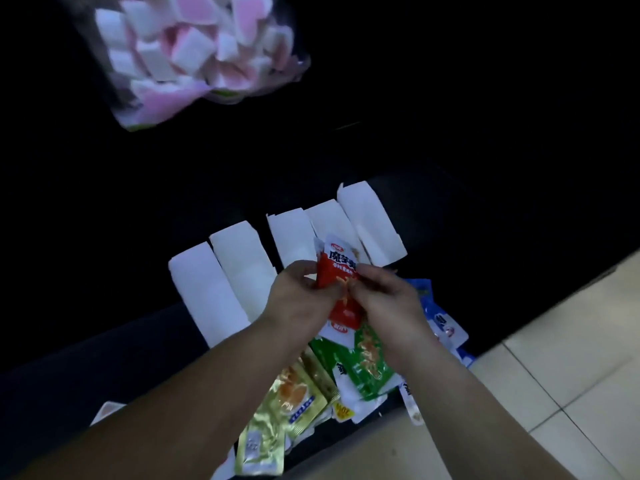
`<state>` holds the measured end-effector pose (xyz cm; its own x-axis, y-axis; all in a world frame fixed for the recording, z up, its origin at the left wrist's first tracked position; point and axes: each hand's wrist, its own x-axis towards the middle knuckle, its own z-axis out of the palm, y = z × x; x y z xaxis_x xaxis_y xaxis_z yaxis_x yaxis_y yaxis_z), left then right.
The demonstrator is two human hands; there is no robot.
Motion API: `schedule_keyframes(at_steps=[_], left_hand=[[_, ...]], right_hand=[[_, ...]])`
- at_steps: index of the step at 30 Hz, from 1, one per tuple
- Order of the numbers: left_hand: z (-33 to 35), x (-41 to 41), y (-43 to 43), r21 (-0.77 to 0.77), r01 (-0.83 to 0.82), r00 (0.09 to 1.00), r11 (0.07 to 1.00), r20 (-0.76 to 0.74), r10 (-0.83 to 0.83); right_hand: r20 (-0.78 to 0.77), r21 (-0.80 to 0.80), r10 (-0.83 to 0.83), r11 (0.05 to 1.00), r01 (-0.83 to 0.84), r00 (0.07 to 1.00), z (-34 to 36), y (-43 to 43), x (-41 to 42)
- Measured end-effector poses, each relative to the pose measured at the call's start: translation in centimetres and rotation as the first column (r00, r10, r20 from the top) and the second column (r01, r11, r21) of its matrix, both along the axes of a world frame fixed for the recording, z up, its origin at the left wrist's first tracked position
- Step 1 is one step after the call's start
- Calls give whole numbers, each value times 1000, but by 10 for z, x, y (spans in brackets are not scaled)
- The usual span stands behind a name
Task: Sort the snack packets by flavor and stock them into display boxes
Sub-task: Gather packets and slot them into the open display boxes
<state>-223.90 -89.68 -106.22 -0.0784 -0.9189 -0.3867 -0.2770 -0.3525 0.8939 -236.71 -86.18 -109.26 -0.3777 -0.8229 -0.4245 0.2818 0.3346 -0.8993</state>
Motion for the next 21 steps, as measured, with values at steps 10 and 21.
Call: schedule_keyframes(at_steps=[10, 21], left_hand=[[-17, -27, -28, 63, -115, 979, 991, -162, 124], [-24, 34, 11, -41, -93, 995, 995, -39, 91]], right_hand=[[-76, -42, 86, 995, -90, 993, -9, -34, -23], [-531, -199, -21, 975, -101, 847, -11, 17, 18]])
